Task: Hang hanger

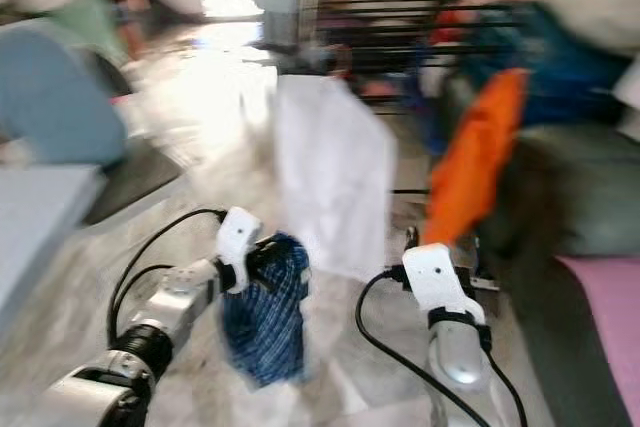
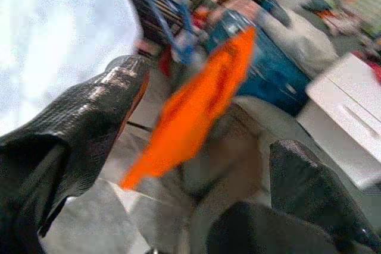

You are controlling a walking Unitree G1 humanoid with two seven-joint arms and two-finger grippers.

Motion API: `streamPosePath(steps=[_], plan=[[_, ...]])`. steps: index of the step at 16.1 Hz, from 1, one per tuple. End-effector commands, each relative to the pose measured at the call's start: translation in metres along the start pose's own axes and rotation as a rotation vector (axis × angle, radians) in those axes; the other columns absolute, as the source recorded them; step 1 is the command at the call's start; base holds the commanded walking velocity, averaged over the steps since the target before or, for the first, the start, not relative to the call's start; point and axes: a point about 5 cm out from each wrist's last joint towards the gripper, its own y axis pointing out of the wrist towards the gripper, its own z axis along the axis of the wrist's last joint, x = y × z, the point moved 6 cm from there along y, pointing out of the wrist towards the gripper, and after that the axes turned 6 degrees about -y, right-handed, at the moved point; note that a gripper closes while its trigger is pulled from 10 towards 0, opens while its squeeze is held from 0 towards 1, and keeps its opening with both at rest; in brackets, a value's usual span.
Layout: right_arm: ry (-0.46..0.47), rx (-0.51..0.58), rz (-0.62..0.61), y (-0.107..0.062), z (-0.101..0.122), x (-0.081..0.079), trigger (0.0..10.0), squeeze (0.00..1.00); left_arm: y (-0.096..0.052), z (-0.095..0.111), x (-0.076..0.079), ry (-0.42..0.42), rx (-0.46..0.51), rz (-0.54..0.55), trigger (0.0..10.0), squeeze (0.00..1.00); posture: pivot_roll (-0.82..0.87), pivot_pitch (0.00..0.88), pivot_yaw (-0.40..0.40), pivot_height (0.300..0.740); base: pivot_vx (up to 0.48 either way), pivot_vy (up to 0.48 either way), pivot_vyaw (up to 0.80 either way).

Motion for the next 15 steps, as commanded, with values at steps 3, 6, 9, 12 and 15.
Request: streamPosePath(steps=[3, 6, 9, 12, 15], plan=[[-0.021, 0.017, 0.026, 0.006, 0.007, -0.013, 10.0, 0.00, 0.000, 0.006, -0.002, 0.015, 0.025, 0.014, 10.0, 0.00, -0.03, 0.000, 0.049, 0.740, 0.440, 0.000, -0.80], [-0.043, 0.043, 0.037, 0.009, 0.013, -0.014, 10.0, 0.00, 0.007, 0.011, 0.009, 0.028, 0.037, -0.012, 10.0, 0.00, -0.04, 0.000, 0.063, 0.740, 0.444, 0.000, -0.53], [-0.068, 0.083, 0.069, 0.010, 0.026, -0.019, 10.0, 0.00, 0.011, 0.013, 0.013, 0.029, 0.052, -0.001, 10.0, 0.00, -0.06, 0.000, 0.049, 0.740, 0.446, 0.000, 0.19], [-0.089, 0.053, 0.108, 0.004, 0.016, -0.025, 10.0, 0.00, 0.010, 0.006, 0.010, 0.018, 0.039, 0.041, 10.0, 0.00, -0.04, 0.000, 0.019, 0.740, 0.420, 0.000, 0.34], [-0.114, 0.011, 0.156, -0.001, 0.004, -0.032, 10.0, 0.00, 0.003, -0.001, -0.003, 0.002, 0.022, 0.101, 10.0, 0.00, -0.02, 0.000, -0.026, 0.740, 0.376, 0.000, 0.00]])
